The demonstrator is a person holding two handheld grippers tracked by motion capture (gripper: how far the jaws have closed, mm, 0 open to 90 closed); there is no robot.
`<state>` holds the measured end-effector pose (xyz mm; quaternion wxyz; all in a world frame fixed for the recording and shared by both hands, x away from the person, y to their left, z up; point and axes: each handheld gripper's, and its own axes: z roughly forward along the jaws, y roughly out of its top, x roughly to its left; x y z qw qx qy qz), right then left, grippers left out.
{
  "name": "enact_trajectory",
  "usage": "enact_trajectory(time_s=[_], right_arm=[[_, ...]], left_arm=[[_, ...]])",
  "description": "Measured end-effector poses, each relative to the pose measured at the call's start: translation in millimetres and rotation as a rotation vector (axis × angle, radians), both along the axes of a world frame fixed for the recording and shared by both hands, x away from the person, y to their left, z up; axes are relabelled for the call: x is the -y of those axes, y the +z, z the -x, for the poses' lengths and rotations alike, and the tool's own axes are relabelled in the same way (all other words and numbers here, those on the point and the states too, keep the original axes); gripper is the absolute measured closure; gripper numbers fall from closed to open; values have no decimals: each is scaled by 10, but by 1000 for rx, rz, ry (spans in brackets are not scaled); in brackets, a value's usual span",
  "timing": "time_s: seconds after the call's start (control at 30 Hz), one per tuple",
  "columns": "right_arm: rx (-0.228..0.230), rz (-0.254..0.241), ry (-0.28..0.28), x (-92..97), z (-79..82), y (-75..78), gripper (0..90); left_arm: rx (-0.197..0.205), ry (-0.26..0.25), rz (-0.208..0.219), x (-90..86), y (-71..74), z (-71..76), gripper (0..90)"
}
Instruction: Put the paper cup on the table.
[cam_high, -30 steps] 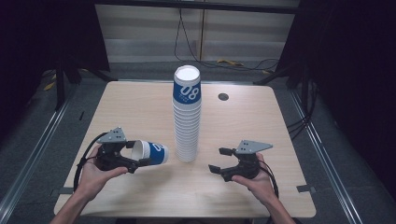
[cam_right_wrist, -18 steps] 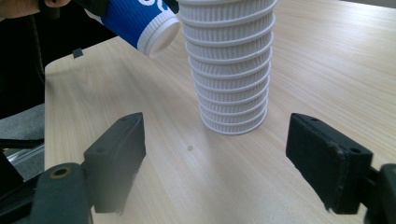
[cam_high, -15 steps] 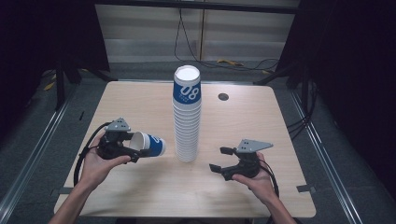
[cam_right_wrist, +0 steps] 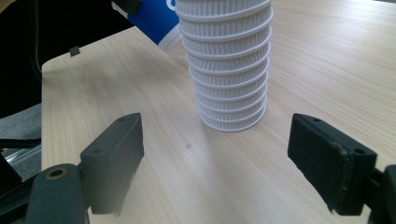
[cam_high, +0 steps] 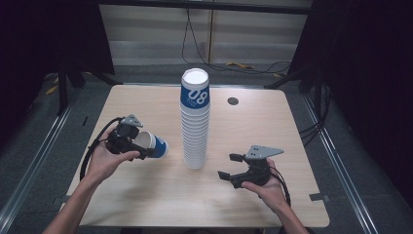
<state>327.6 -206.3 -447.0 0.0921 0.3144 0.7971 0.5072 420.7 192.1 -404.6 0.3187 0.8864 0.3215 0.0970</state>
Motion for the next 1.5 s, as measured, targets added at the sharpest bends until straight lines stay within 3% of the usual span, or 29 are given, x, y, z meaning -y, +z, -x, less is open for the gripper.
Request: enact_trajectory(time_s=[0.37,0.73,0.8,0.9,1.07,1.13,1.4,1.5], right_arm=[[-3,1,2,5,-4,-5,183],[-12,16,15,-32,-3,-28,183],[-11,14,16,-24,-5,-26,184],[-19,15,19,-30,-13,-34,184],[-16,23,26,-52,-3,-41,184],[-18,23,24,-49,3,-38,184],[-16,19,23,-33,5,-33,184],[-20,21,23,-26,6,-33,188]], left_arm=[[-56,-19,-123,139,44,-199,169],[-99,-7,-188,211,37,-421,164],[-114,-7,-192,242,16,-425,164],[-110,-9,-256,316,-11,-417,164],[-129,4,-287,381,-118,-480,160],[-128,2,-267,390,-122,-492,155],[-87,15,-260,410,-225,-527,133],[-77,22,-232,364,-263,-541,129]])
